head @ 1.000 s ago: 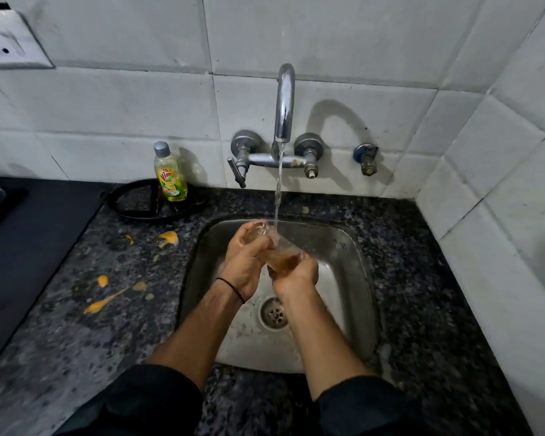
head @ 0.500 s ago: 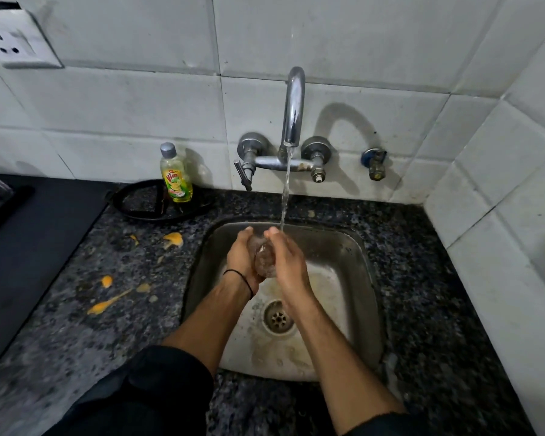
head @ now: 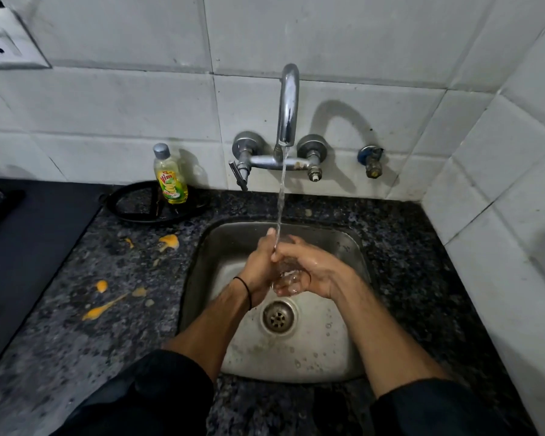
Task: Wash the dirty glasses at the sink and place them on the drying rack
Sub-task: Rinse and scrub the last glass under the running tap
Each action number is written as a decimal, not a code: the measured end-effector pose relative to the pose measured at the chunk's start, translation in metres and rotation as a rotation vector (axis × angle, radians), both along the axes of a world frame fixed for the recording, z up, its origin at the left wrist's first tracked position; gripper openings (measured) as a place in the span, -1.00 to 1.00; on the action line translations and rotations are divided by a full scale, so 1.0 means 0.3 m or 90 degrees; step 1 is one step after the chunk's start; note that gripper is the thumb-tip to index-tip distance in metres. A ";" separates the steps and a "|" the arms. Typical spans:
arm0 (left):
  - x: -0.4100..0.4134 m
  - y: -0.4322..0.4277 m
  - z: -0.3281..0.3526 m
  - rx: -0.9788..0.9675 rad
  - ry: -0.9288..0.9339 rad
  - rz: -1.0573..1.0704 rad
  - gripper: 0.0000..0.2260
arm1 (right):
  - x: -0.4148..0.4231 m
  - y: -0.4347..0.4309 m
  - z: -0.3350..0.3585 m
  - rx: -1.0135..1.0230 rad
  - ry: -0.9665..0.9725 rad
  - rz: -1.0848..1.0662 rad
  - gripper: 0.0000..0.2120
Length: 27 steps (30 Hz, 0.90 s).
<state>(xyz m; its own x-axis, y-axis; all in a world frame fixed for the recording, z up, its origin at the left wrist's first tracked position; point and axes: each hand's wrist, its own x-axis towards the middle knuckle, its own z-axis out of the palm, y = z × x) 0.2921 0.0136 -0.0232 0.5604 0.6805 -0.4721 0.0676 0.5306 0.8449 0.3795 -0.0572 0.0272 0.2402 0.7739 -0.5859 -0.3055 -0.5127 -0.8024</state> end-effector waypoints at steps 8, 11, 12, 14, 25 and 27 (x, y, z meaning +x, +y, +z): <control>0.033 -0.006 0.060 -0.197 0.023 0.111 -0.62 | -0.121 0.069 -0.112 0.183 -0.261 -0.351 -0.59; 0.036 -0.037 0.036 -0.230 -0.052 0.139 -0.69 | -0.139 0.087 -0.134 0.231 -0.312 -0.489 -0.59; 0.033 -0.043 0.039 -0.246 -0.077 0.134 -0.67 | -0.138 0.090 -0.136 0.237 -0.306 -0.515 -0.60; 0.025 -0.039 0.041 -0.269 -0.083 0.132 -0.69 | -0.123 0.093 -0.128 0.217 -0.303 -0.535 -0.67; 0.010 0.091 0.052 -0.085 0.061 0.081 -0.89 | -0.019 0.029 -0.083 0.104 -0.543 -0.160 -0.71; 0.038 0.061 0.059 -0.063 -0.070 0.113 -0.92 | -0.033 0.050 -0.089 0.018 -0.233 -0.355 -0.65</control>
